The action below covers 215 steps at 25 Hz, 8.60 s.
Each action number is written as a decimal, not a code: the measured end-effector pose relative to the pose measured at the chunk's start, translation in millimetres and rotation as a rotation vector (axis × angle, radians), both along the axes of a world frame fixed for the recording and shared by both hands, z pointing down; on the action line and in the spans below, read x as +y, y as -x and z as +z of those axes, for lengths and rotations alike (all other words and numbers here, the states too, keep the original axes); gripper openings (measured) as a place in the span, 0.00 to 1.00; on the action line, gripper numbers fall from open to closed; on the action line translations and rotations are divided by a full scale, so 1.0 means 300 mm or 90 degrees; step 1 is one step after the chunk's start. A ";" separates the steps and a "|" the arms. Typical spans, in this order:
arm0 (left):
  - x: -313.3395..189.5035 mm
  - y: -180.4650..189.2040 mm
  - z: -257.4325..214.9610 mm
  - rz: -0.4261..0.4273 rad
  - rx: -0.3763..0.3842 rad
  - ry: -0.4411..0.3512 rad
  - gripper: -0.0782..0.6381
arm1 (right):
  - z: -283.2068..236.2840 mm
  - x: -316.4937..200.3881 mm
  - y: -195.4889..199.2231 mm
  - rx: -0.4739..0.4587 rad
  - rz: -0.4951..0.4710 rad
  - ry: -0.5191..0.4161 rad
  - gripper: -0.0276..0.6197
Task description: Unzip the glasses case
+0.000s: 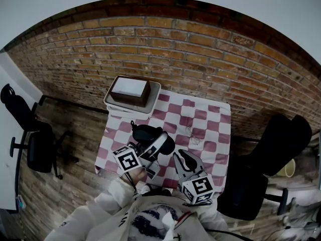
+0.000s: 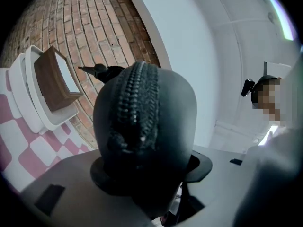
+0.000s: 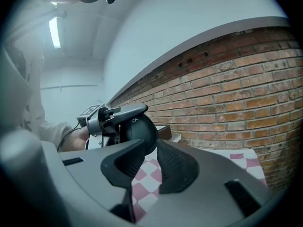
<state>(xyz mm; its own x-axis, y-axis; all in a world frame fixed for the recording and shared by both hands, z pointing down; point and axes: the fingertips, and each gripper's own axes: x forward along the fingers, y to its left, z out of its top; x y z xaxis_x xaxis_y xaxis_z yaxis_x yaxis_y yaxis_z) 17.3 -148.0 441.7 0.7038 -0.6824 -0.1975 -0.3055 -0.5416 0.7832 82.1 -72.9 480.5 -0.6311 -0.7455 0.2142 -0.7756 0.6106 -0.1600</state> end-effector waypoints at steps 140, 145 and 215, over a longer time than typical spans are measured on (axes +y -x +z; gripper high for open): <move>0.231 0.258 0.081 0.286 -0.168 -0.031 0.46 | 0.167 0.177 0.414 0.336 -0.063 -0.049 0.07; 0.239 0.251 0.093 0.304 -0.177 -0.026 0.46 | 0.154 0.161 0.408 0.340 -0.070 -0.056 0.07; 0.384 0.208 0.210 0.496 -0.254 -0.028 0.46 | 0.080 0.127 0.444 0.360 -0.129 -0.113 0.07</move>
<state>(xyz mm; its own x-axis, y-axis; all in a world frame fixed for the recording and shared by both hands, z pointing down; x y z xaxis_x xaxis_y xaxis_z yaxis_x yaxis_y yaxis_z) -45.0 -32.9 504.6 0.9887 0.0244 0.1477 -0.0820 -0.7372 0.6707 -51.1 -34.9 504.7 -0.5888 -0.6781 0.4399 -0.5768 0.7338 0.3590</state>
